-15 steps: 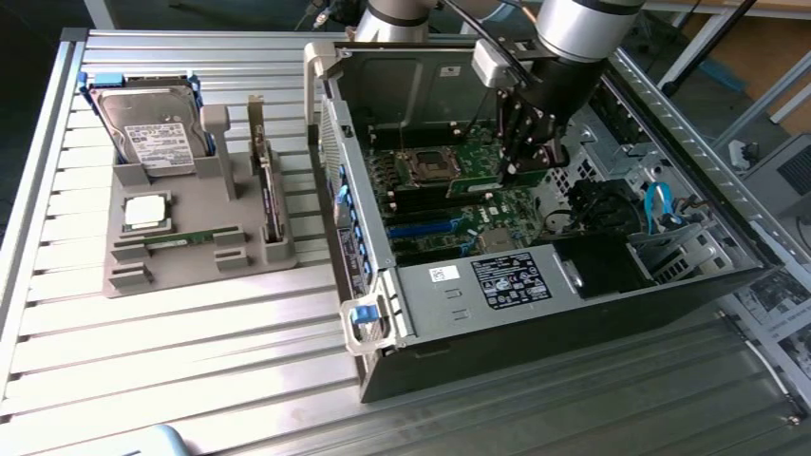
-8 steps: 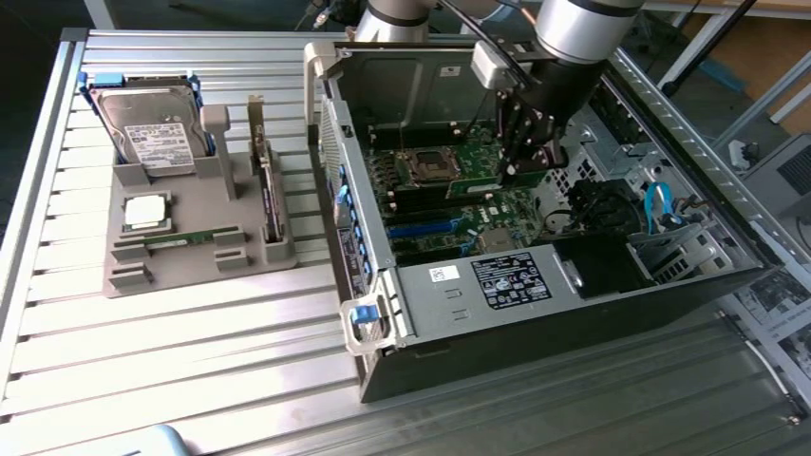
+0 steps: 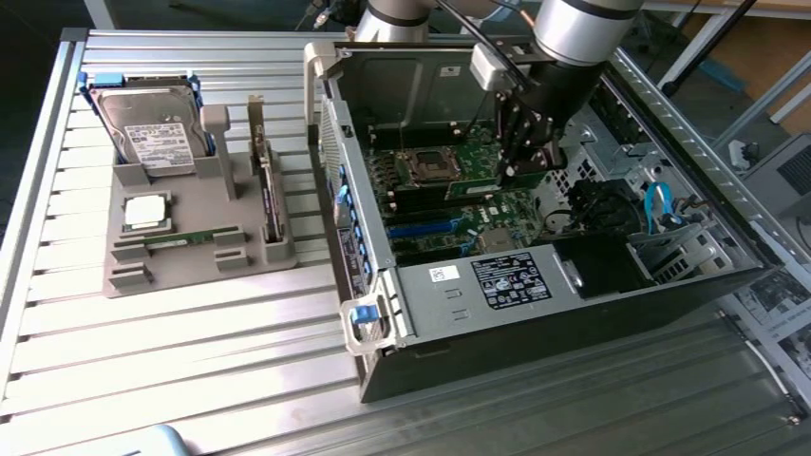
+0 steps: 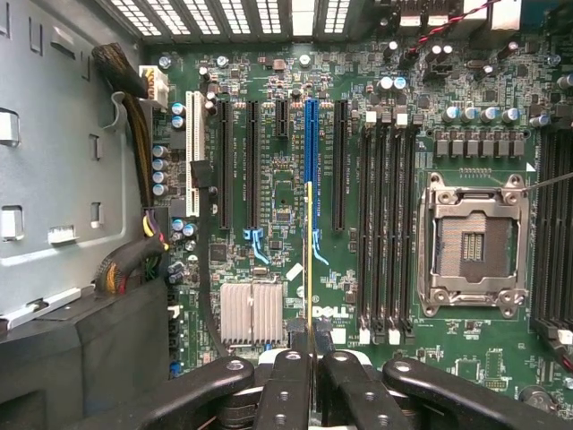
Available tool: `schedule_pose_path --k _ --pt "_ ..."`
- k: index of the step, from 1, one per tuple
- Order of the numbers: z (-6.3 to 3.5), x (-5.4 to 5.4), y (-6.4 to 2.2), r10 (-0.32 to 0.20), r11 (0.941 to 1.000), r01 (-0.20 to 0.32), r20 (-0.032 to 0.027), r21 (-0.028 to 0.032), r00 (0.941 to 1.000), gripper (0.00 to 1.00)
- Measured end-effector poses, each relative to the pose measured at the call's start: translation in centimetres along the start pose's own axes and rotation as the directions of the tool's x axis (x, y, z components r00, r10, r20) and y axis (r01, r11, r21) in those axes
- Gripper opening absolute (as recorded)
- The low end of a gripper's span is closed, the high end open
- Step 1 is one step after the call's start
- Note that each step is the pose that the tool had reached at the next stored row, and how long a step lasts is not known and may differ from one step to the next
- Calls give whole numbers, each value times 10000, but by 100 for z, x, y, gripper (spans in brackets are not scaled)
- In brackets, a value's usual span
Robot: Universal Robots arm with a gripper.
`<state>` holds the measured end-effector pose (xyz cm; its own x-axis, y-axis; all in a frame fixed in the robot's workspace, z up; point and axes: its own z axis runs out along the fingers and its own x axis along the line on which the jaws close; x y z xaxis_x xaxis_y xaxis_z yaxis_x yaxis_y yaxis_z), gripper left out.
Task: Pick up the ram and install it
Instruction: 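Insert the ram into the slot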
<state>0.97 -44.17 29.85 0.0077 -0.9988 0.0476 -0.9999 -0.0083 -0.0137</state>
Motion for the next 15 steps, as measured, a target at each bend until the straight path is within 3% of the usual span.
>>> schedule_pose_path --k 15 --pt "33 -2 8 0 10000 0 0 0 10000 12"
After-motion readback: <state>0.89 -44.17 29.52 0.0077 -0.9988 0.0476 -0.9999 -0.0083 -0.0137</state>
